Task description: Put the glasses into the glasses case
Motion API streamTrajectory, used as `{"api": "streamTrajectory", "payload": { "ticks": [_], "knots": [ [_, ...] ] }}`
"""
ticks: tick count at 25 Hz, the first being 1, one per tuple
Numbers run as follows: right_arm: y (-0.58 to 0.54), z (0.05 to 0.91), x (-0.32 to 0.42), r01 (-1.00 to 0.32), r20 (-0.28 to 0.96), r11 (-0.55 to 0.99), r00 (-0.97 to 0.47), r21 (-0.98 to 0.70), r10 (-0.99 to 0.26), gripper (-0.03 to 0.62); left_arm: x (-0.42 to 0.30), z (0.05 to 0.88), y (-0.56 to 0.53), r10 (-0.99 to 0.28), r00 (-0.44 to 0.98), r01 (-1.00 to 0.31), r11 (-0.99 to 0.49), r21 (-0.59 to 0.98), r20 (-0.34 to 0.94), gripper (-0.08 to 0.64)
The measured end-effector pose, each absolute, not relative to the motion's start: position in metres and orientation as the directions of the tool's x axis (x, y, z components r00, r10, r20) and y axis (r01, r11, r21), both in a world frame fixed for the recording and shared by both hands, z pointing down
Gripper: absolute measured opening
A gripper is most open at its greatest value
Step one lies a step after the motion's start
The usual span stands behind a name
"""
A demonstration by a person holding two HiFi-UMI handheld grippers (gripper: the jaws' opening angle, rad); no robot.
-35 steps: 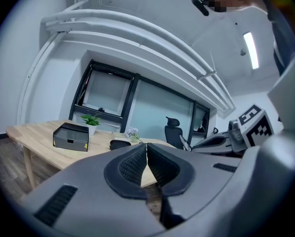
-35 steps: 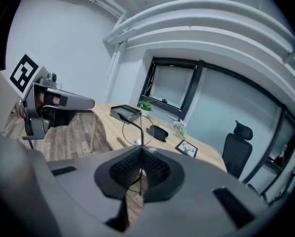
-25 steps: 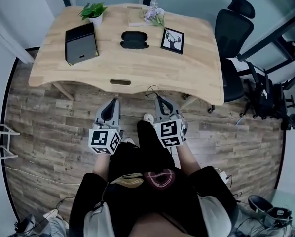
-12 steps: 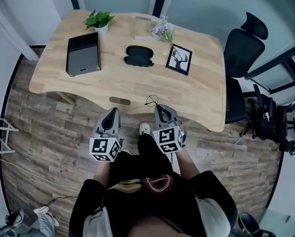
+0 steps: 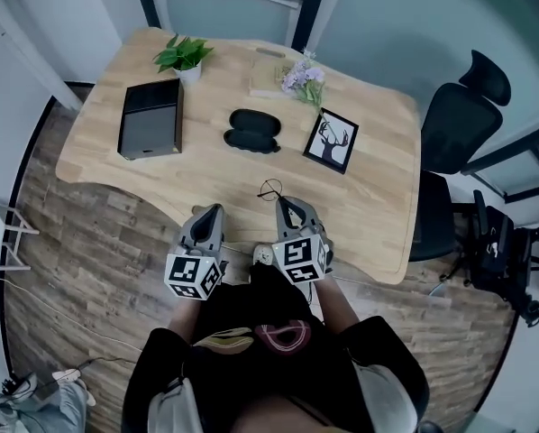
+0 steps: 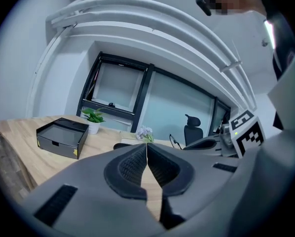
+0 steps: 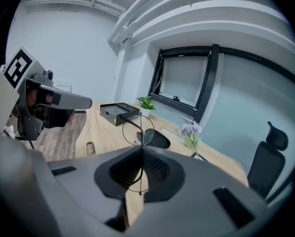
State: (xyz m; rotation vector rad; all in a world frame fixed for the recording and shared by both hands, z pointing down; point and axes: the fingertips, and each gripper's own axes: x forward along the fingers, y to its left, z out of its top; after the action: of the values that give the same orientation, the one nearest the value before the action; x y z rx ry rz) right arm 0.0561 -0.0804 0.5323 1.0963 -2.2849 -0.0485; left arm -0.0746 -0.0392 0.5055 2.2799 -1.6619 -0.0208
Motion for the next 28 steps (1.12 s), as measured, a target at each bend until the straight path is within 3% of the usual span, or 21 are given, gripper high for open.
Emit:
{"api": "streamTrajectory", "payload": {
  "ticks": [12,28],
  "knots": [
    [-0.133,0.549,0.071,-0.631,0.521,0.736,-0.554,0.246,-0.649,0.013,-0.039,0.505,-0.102,-0.941,0.289,-0.936,-0.239,0.257,0.178,0.018],
    [-0.157,0.548,0.082,-0.652,0.547,0.706,-0.497,0.278,-0.674,0.014,-0.058,0.519,-0.126,-0.944,0.266,-0.932,-0.199,0.302,0.197,0.018]
  ]
}}
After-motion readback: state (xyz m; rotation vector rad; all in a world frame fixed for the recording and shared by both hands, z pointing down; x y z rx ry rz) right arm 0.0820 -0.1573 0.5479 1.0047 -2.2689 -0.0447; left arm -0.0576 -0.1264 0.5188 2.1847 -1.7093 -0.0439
